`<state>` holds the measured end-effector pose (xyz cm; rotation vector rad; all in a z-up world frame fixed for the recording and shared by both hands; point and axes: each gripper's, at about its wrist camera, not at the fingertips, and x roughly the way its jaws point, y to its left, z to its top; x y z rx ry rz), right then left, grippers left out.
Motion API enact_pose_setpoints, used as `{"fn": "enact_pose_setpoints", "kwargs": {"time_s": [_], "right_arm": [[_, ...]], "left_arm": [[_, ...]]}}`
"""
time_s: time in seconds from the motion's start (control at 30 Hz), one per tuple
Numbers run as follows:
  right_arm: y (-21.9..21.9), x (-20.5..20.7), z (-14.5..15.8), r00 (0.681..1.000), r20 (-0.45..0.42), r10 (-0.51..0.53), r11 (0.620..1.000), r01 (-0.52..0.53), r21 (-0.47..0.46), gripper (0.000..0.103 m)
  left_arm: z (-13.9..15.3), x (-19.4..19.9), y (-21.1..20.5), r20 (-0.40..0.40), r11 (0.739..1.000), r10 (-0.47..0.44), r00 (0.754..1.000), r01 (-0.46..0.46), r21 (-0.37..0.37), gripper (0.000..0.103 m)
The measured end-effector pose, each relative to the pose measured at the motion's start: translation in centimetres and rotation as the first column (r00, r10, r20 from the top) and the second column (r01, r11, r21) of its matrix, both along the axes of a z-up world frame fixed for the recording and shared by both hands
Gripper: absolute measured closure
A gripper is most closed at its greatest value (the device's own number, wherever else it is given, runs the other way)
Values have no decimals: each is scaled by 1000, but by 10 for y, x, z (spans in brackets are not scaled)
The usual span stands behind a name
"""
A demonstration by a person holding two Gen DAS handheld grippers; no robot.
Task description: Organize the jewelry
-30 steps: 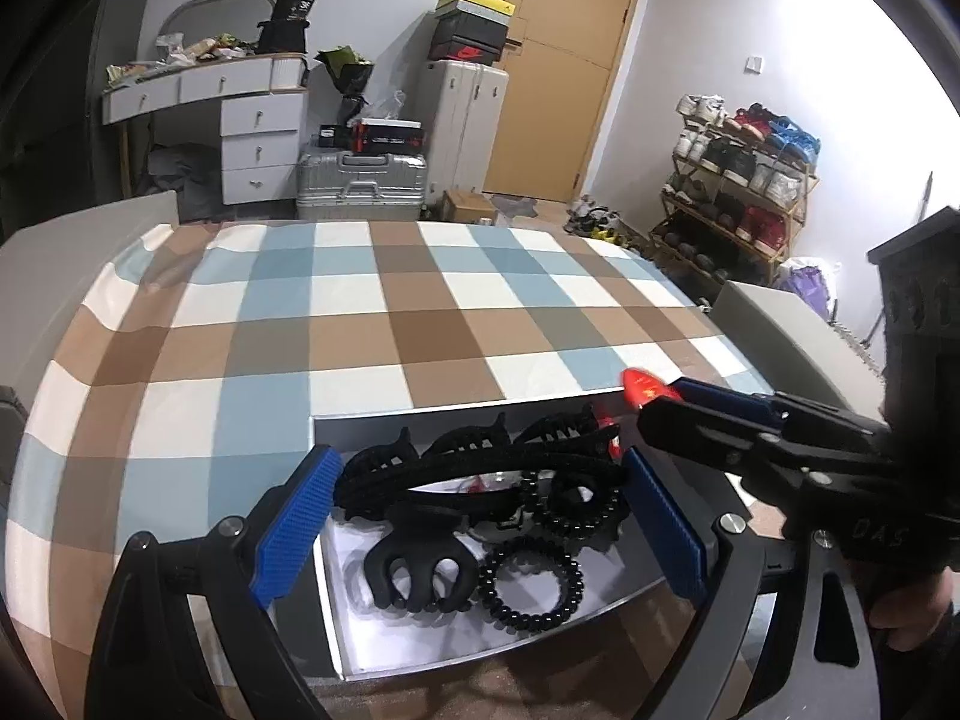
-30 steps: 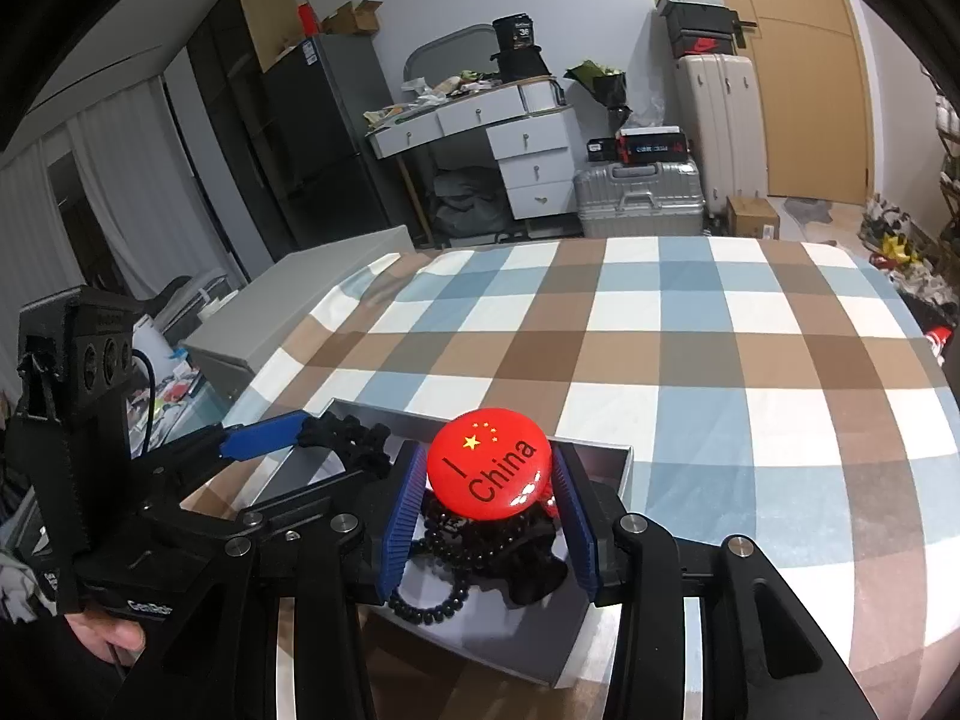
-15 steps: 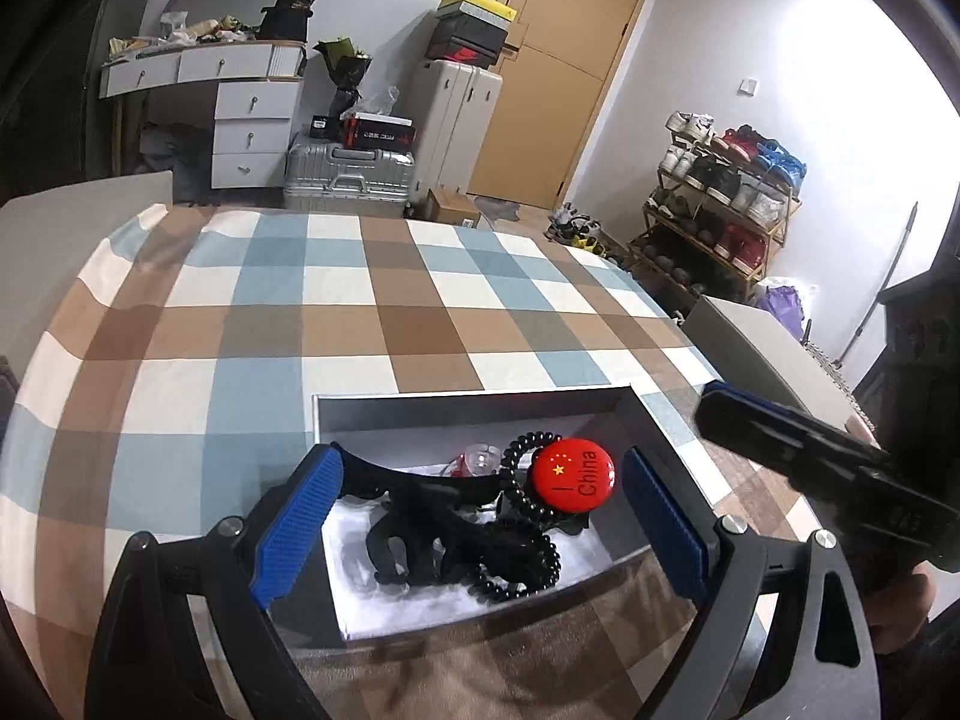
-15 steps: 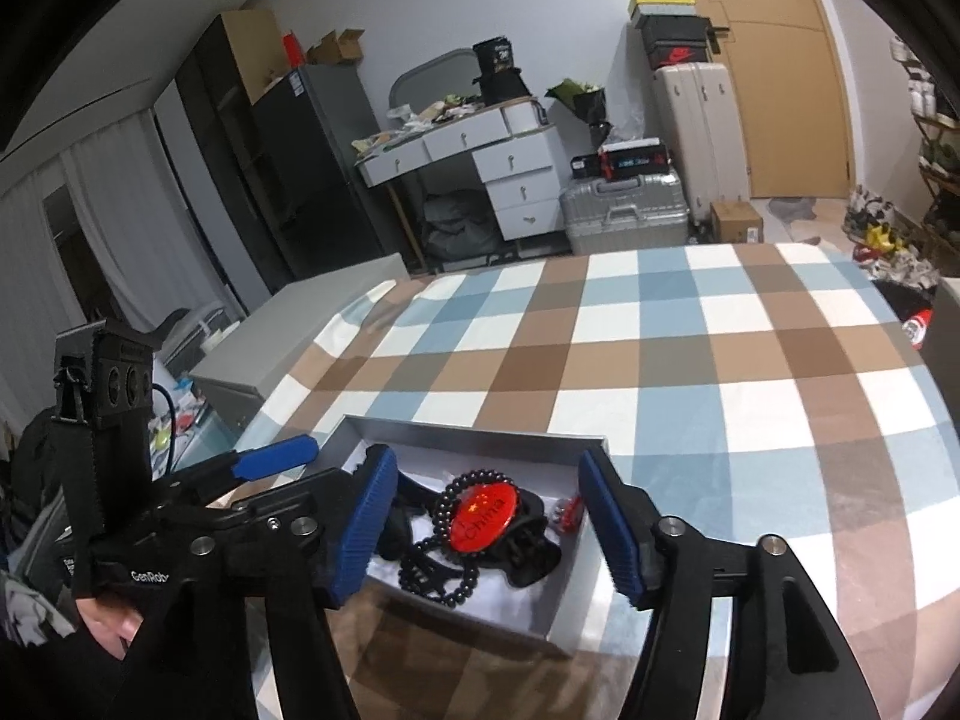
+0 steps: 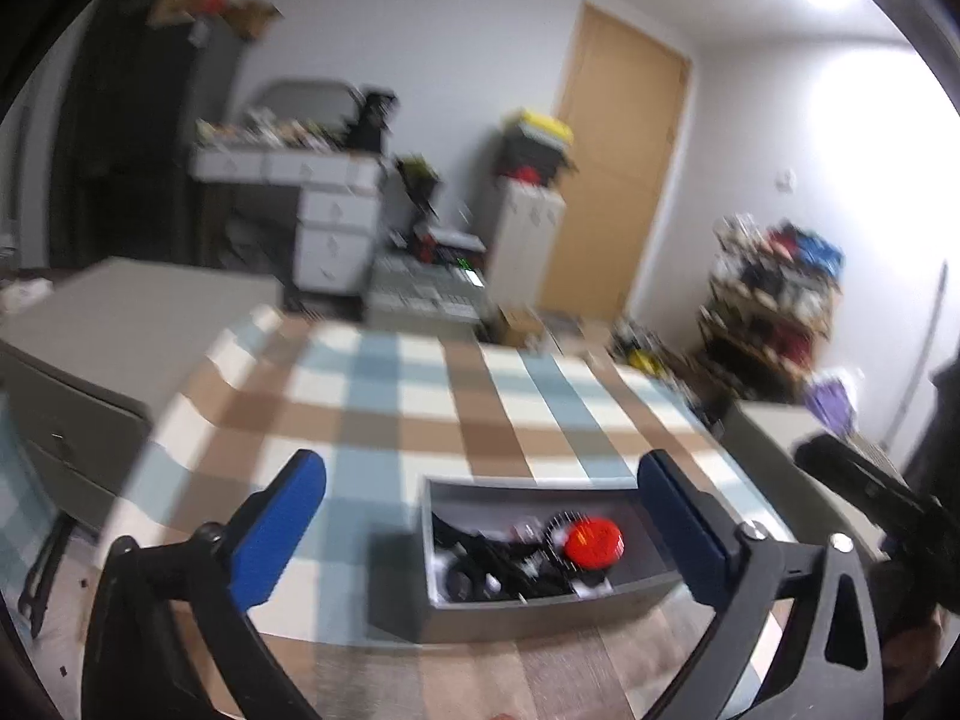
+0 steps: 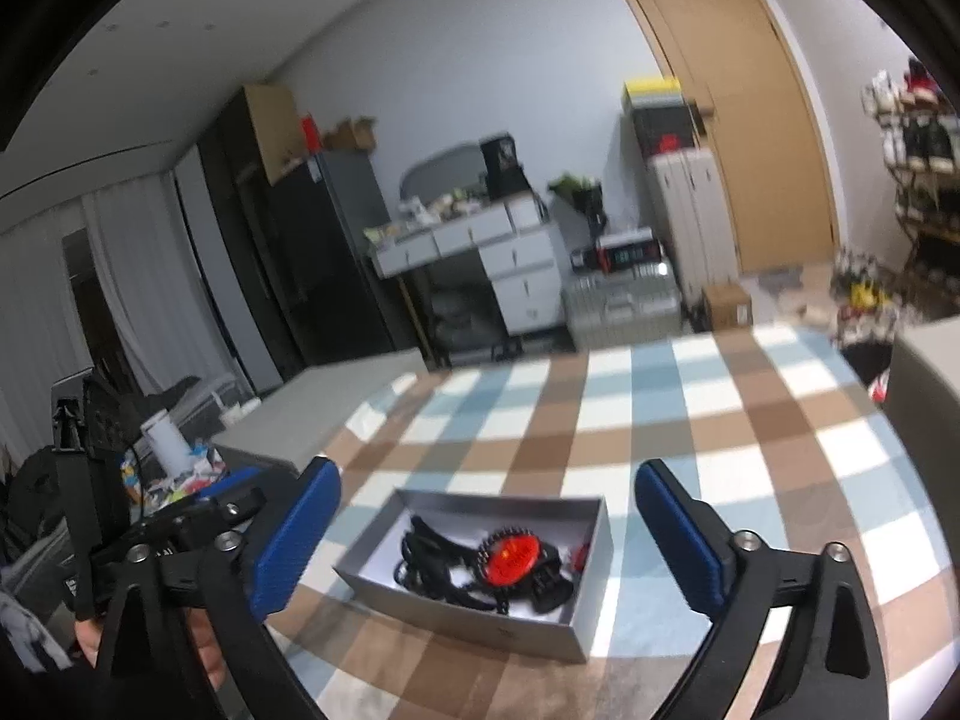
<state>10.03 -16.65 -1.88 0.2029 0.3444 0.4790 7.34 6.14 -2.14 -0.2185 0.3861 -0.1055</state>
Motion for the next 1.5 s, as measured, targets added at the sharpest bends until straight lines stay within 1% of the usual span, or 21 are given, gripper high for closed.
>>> {"fn": "enact_pose_setpoints", "kwargs": {"time_s": [0.1, 0.2, 0.27, 0.33, 0.47, 0.5, 0.57, 0.7, 0.8, 0.87, 1.0, 1.07, 1.17, 1.27, 1.3, 1.37, 1.43, 1.5], "right_arm": [[-1, -18, 9, 996, 91, -19, 1000, 18, 8, 0], [-3, -29, 14, 988, 152, -32, 999, 28, 27, 0], [-3, -34, 15, 985, 169, -40, 999, 34, 35, 0], [0, -37, 12, 982, 184, -37, 999, 34, 23, 0], [6, -43, 3, 976, 215, -42, 999, 47, -20, 0], [9, -44, -1, 973, 224, -46, 998, 56, -40, 0], [11, -47, -8, 972, 230, -49, 996, 66, -66, 0], [17, -47, -26, 970, 239, -51, 988, 84, -129, 0], [21, -41, -39, 973, 224, -55, 980, 96, -177, 0], [23, -38, -46, 975, 214, -57, 976, 99, -193, 0], [23, -36, -56, 978, 201, -56, 973, 98, -207, 0], [25, -34, -60, 979, 198, -54, 971, 98, -216, 0], [28, -29, -63, 985, 165, -48, 967, 87, -240, 0], [28, -26, -65, 987, 150, -57, 964, 93, -247, 0], [28, -26, -66, 987, 147, -65, 963, 100, -250, 0], [27, -25, -66, 986, 146, -78, 962, 113, -249, 0], [26, -26, -66, 985, 147, -84, 962, 119, -247, 0], [26, -27, -66, 986, 146, -78, 962, 113, -249, 0]], "left_arm": [[8, -14, 5, 91, 998, 67, 994, -68, 8, 1], [9, -21, 9, 135, 993, 114, 984, -116, 8, 1], [6, -25, 14, 146, 993, 122, 982, -121, -16, 1], [5, -29, 15, 164, 990, 139, 977, -140, -10, 1], [1, -39, 10, 233, 977, 185, 955, -205, 63, 1], [-2, -38, 8, 245, 971, 192, 950, -220, 94, 1], [-8, -37, 5, 255, 964, 192, 948, -231, 131, 1], [-28, -31, 0, 237, 958, 185, 954, -229, 172, 1], [-41, -25, -6, 218, 952, 171, 961, -218, 216, 1], [-48, -28, -10, 214, 949, 166, 963, -215, 231, 1], [-51, -31, -12, 206, 950, 171, 963, -217, 226, 1], [-49, -30, -11, 188, 953, 162, 969, -203, 223, 1], [-47, -31, -12, 170, 957, 151, 974, -187, 221, 1], [-53, -22, -12, 90, 967, 125, 988, -141, 213, 1], [-52, -23, -14, 85, 964, 130, 988, -147, 223, 1], [-48, -31, -18, 113, 964, 112, 987, -136, 230, 1], [-48, -32, -20, 103, 965, 103, 989, -124, 232, 1], [-46, -35, -20, 101, 964, 112, 989, -133, 231, 1]]}}
